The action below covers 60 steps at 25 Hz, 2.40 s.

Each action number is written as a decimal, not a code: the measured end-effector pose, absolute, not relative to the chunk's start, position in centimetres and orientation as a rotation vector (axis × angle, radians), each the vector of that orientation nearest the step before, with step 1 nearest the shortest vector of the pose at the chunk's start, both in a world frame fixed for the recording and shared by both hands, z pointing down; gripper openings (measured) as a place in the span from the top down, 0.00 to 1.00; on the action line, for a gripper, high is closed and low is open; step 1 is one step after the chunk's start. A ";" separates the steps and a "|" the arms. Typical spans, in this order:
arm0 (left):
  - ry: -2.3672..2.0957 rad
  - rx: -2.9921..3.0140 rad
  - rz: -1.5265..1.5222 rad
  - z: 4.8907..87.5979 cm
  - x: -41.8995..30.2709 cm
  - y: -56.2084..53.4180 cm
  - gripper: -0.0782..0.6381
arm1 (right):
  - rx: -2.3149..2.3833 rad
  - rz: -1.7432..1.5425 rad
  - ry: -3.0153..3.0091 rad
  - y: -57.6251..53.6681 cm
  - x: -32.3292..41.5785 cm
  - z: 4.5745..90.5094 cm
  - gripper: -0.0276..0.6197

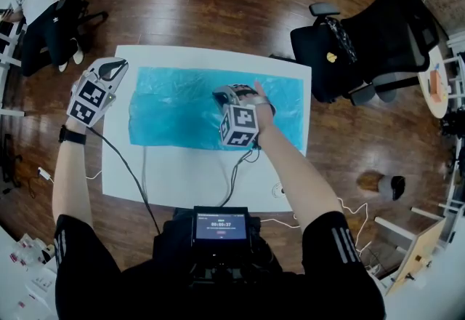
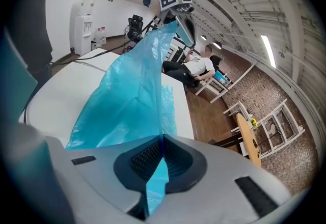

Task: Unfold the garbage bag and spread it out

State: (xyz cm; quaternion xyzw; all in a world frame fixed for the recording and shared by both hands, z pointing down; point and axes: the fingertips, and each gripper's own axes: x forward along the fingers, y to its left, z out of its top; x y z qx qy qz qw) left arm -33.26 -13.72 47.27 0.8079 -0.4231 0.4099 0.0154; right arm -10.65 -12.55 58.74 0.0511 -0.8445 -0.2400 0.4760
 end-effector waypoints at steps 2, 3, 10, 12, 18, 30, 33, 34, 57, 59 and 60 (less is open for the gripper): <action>-1.225 2.499 1.291 49.4 -33.1 -14.5 0.87 | 0.129 -0.581 -2.067 -12.5 -10.4 58.7 0.93; -1.173 2.493 1.323 50.7 -32.9 -14.8 0.87 | 0.132 -0.577 -2.068 -12.4 -10.3 58.7 0.93; -0.865 2.410 1.577 61.2 -31.1 -15.0 0.83 | 0.150 -0.555 -2.074 -12.6 -10.2 58.9 0.93; -0.873 2.337 1.683 63.8 -31.5 -15.2 0.75 | 0.152 -0.551 -2.075 -12.6 -10.1 58.9 0.93; -0.908 2.169 1.766 68.4 -33.0 -15.9 0.69 | 0.160 -0.535 -2.079 -12.8 -9.9 59.0 0.93; -0.770 2.179 1.629 71.1 -32.5 -14.8 0.89 | 0.153 -0.526 -2.081 -12.2 -9.7 59.5 0.93; -0.757 2.201 1.633 70.5 -32.1 -14.9 0.89 | 0.156 -0.525 -2.083 -12.2 -9.7 59.5 0.93; -0.760 2.206 1.637 70.5 -32.1 -14.9 0.89 | 0.158 -0.525 -2.085 -12.2 -9.7 59.5 0.93; -1.028 2.115 1.592 71.7 -35.3 -20.6 0.89 | 0.273 -0.587 -2.114 -12.5 -8.4 53.6 0.93; -1.029 2.105 1.602 71.4 -35.3 -20.5 0.89 | 0.285 -0.584 -2.116 -11.9 -8.1 52.7 0.93; -1.036 2.099 1.613 71.1 -35.3 -20.5 0.89 | 0.290 -0.583 -2.118 -11.5 -8.0 52.2 0.93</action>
